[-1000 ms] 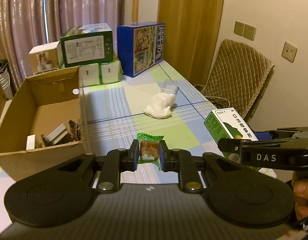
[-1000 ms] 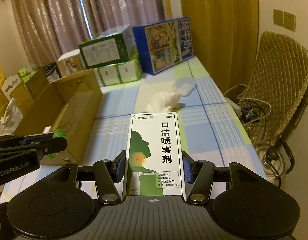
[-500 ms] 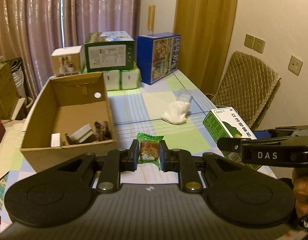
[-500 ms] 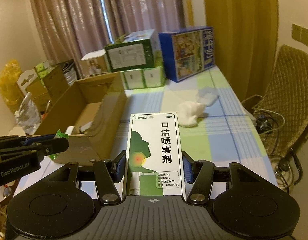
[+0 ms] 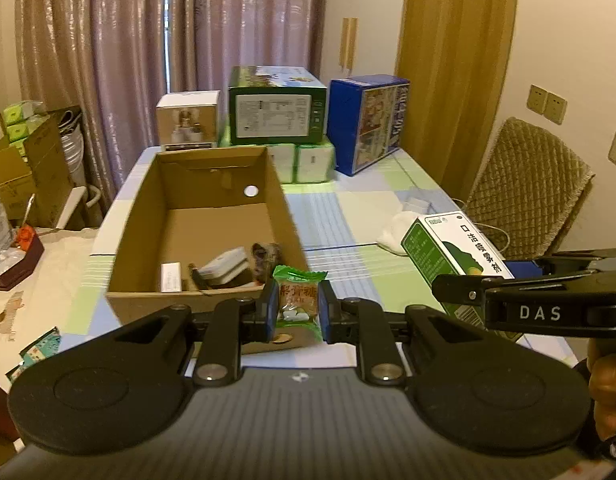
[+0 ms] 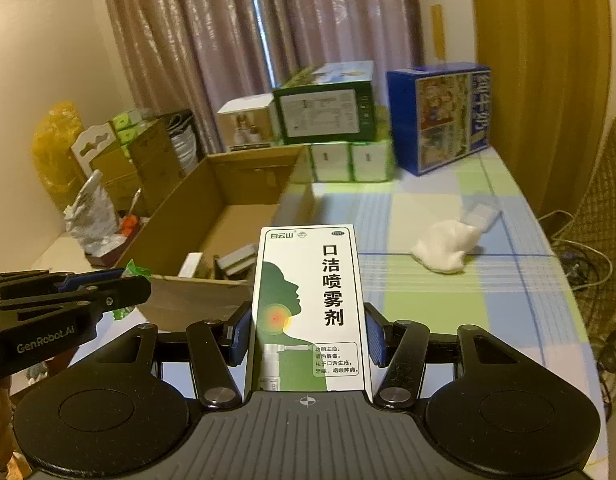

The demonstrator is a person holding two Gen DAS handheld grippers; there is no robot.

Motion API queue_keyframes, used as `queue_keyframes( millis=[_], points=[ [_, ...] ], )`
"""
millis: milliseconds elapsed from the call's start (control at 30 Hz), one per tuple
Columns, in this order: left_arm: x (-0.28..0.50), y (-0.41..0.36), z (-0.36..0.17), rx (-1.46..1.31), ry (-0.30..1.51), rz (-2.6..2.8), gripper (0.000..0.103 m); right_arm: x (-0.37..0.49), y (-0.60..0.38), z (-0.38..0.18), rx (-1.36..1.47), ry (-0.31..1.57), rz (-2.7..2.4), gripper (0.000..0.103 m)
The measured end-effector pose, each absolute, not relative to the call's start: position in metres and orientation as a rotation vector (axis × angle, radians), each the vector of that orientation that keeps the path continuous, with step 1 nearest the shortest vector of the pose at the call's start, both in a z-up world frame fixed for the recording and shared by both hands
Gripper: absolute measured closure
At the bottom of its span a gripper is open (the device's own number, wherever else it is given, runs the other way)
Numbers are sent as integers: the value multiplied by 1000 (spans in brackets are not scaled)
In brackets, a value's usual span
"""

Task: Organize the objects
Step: 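Carry the candy and spray box toward the cardboard box with both grippers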

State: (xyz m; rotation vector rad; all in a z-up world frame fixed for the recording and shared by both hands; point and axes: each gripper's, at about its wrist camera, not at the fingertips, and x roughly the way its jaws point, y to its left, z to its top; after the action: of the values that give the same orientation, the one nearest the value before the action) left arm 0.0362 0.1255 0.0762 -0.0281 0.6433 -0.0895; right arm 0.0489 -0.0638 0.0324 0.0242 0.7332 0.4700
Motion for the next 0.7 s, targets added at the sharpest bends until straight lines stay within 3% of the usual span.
queue_keyframes(
  millis=[700],
  points=[
    [47,193,80,-31,651,19,87,67,3,26,-42,743,561,50]
  ],
)
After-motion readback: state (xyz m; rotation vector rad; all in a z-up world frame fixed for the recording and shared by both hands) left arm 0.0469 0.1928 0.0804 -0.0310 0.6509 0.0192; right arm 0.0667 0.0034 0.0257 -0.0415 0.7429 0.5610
